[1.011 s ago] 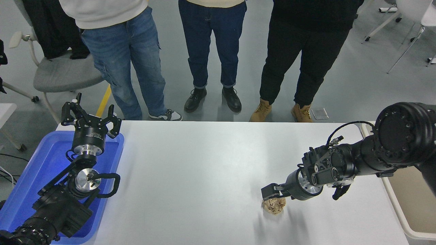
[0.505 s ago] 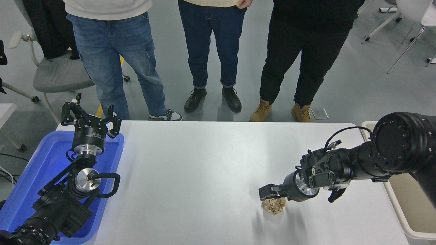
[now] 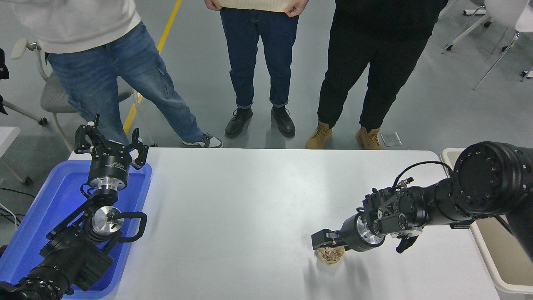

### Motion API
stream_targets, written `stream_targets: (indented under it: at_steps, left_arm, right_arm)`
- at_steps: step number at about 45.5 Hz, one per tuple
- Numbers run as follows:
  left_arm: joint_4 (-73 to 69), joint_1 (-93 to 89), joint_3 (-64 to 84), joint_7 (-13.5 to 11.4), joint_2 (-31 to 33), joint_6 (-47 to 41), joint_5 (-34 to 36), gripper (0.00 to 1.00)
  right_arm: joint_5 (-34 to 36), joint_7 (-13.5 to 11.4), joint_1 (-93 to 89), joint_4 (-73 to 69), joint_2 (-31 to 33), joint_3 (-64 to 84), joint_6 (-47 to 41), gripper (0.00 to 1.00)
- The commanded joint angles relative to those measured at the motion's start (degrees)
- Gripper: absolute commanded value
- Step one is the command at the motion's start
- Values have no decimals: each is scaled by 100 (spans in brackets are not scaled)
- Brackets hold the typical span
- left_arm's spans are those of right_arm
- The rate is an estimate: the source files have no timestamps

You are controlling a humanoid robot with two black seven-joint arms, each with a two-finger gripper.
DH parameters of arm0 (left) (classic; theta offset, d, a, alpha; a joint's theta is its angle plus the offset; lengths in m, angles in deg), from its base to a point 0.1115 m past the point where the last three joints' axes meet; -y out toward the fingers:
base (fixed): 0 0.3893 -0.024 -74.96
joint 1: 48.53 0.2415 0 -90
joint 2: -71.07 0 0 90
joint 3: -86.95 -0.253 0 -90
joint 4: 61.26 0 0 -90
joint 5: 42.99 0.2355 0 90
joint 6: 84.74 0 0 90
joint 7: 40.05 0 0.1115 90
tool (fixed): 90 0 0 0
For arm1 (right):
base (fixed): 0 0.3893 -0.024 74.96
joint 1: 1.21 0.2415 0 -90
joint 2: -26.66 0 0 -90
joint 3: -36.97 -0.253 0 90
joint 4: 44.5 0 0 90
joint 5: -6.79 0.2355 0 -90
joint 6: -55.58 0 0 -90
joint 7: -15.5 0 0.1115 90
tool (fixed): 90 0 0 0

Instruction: Pick up paper ball place in dustbin

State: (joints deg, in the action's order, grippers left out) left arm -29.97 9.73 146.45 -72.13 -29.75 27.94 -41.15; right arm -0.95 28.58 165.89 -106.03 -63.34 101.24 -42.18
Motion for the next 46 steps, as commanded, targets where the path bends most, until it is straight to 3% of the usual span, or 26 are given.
stream_targets:
  at_steps: [1, 4, 11, 14, 33, 46]
  left_arm:
    - [0, 0, 0, -1, 1, 0, 0, 99]
    - [0, 0, 0, -1, 1, 0, 0, 99]
    - [0, 0, 0, -1, 1, 0, 0, 99]
    - [0, -9, 0, -1, 1, 0, 0, 99]
    - [0, -9, 0, 8, 1, 0, 0, 99]
    - [0, 0, 0, 8, -8, 0, 0, 99]
  right_arm:
    - [-8, 2, -134, 53, 0, -11, 11, 46]
    - [-8, 2, -142, 88, 0, -11, 20, 40]
    - [-8, 2, -125, 89, 0, -11, 38, 7]
    - [-8, 2, -116, 80, 0, -11, 38, 0]
    - [1, 63, 805, -692, 17, -11, -32, 0]
    - [-298, 81, 3793, -2934, 1080, 630, -321, 0]
